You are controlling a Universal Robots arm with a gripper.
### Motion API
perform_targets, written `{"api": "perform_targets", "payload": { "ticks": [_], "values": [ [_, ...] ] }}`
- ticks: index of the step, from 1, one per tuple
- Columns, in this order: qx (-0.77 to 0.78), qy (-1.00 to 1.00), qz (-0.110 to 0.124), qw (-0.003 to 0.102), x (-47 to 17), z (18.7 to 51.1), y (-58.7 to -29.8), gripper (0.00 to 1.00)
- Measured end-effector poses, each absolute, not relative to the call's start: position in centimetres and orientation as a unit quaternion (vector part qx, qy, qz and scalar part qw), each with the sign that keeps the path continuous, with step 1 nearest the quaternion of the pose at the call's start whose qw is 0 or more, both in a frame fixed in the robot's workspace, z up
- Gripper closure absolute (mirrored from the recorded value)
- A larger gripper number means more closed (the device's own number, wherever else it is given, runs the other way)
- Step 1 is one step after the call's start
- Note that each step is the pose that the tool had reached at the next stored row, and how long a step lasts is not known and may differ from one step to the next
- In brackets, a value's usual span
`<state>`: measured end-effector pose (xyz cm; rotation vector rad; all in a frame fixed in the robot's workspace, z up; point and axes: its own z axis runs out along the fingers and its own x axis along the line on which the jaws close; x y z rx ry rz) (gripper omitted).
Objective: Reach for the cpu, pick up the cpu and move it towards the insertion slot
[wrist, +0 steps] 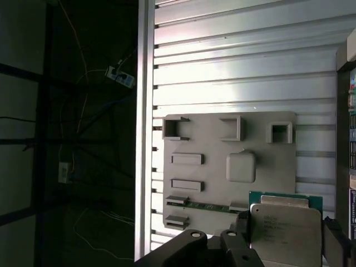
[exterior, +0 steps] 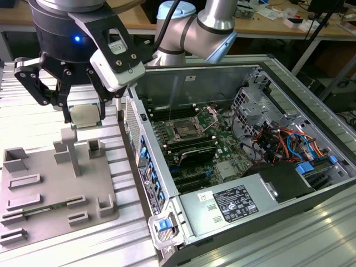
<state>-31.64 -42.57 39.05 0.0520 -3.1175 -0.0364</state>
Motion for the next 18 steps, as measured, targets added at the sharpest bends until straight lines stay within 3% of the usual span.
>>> {"api": "perform_targets", "payload": {
  "ticks": [18],
  "values": [
    [0.017,-1.0,-0.012,0.012,-31.24,39.06,-42.57,0.45]
  ]
}}
